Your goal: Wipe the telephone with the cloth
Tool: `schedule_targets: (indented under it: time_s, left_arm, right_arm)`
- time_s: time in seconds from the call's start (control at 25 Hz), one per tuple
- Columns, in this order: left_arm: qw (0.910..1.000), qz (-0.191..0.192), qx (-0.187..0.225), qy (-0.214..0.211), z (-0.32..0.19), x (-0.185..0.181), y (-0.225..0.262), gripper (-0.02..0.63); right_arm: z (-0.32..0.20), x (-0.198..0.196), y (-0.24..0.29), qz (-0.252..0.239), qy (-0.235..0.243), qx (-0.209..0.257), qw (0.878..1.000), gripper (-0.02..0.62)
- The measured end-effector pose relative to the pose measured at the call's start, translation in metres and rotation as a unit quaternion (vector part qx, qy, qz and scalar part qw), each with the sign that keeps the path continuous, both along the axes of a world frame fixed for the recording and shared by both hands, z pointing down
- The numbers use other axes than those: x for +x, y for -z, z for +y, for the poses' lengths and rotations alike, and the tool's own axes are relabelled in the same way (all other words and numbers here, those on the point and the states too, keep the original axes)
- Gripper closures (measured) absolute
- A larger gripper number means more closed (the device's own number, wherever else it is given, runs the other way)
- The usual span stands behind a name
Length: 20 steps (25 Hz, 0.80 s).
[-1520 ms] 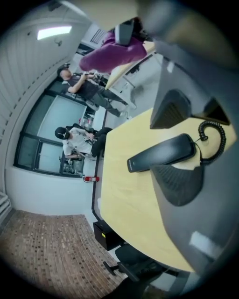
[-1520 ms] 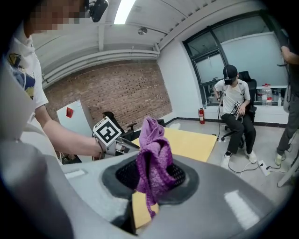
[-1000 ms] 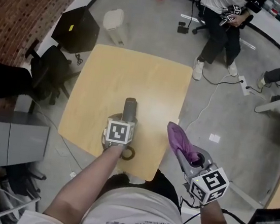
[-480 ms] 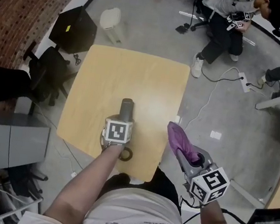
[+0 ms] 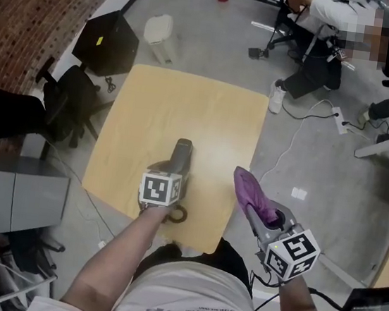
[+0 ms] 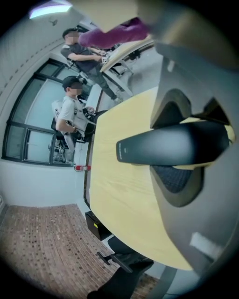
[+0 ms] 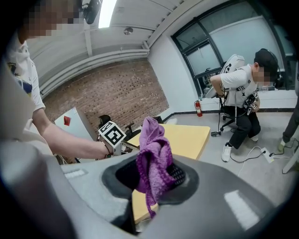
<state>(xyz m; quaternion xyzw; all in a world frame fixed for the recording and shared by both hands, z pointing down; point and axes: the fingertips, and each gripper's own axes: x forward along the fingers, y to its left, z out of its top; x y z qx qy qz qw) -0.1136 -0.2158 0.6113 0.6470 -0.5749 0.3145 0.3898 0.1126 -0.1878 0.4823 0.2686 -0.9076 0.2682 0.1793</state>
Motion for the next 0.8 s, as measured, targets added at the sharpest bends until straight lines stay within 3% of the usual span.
schedule_targets:
  time_s: [0.28, 0.48, 0.64, 0.8]
  left_arm:
    - [0.9966, 0.053, 0.062, -0.014, -0.003, 0.006, 0.039, 0.348]
    - [0.9875, 0.094, 0.124, -0.023, 0.002, 0.004, 0.084, 0.348]
    - [0.9689, 0.167, 0.181, -0.024, 0.012, 0.005, 0.127, 0.348]
    - [0.9336, 0.269, 0.236, -0.014, 0.027, -0.003, 0.174, 0.349]
  right_arm:
    - [0.000, -0.018, 0.013, 0.004, 0.007, 0.016, 1.000, 0.509]
    - [0.001, -0.036, 0.029, 0.009, 0.014, 0.039, 0.999, 0.509]
    - [0.003, -0.054, 0.047, 0.005, 0.018, 0.058, 0.998, 0.509]
    - [0.007, -0.080, 0.074, -0.012, 0.021, 0.074, 0.997, 0.509]
